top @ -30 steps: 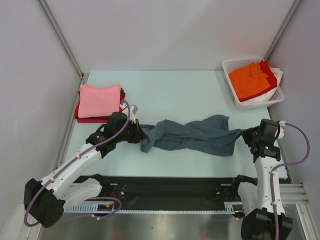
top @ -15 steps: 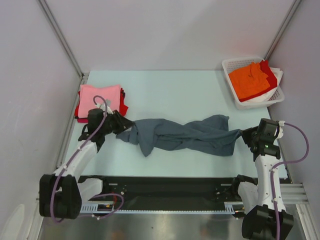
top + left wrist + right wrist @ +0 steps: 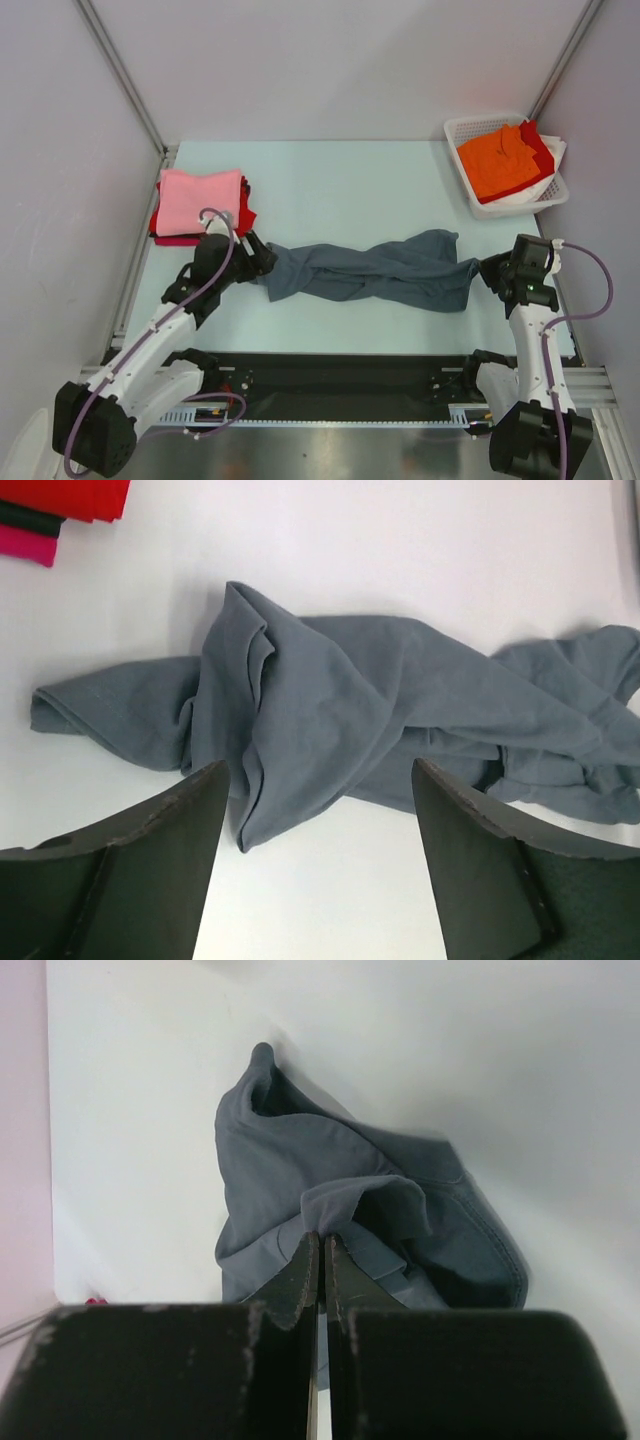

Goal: Fold and stack the t-shirts
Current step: Flatten the tshirt out

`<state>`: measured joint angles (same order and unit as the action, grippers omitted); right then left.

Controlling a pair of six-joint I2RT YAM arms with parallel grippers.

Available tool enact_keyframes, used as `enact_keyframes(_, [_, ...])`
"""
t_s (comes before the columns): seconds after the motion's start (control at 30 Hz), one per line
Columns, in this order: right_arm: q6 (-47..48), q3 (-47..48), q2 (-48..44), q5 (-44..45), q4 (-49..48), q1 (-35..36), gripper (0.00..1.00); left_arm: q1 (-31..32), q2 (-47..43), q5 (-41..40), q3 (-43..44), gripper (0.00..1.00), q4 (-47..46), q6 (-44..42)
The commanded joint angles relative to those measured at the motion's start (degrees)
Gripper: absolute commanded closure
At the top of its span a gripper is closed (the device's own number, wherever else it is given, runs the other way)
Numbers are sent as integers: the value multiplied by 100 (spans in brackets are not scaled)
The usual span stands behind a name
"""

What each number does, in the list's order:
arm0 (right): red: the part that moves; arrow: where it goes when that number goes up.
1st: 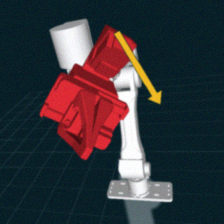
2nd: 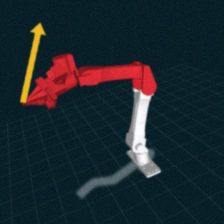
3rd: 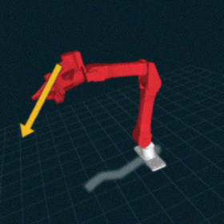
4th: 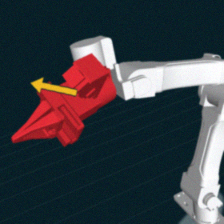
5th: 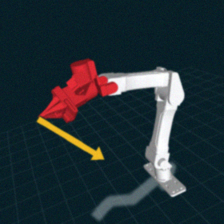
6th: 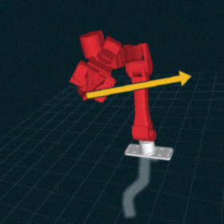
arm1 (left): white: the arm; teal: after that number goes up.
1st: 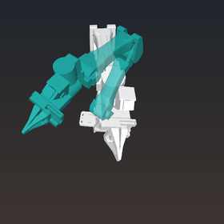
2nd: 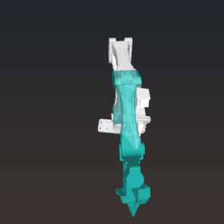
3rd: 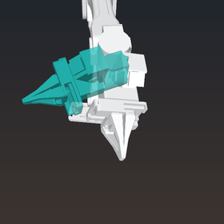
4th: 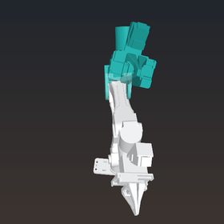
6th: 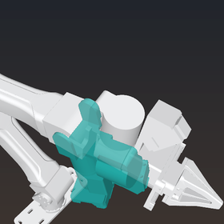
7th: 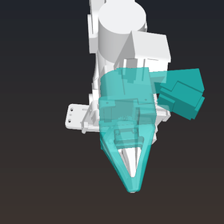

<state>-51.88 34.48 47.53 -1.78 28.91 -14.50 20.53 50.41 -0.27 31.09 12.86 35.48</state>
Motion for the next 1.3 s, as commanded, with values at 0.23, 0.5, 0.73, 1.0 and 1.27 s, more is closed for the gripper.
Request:
enact_keyframes(0.23, [-94, 41, 257, 90, -430, 290, 100, 574, -138, -518, -1008, 28, 60, 327])
enact_keyframes(0.5, [-103, -29, 301, 117, -588, 457, 100, 592, 460, -254, -1299, 31, -775, 459])
enact_keyframes(0.73, [-95, -20, 318, 161, -605, 519, 100, 592, 1031, 149, -1334, 47, -1260, 494])
enact_keyframes(1.0, [2, -46, 257, 178, -640, 563, 100, 601, 1041, 343, -1527, 60, -1637, 722])
enact_keyframes(1.27, [512, -468, 46, -217, -1369, 545, 100, 601, 927, 449, -1633, 100, -1788, 749])
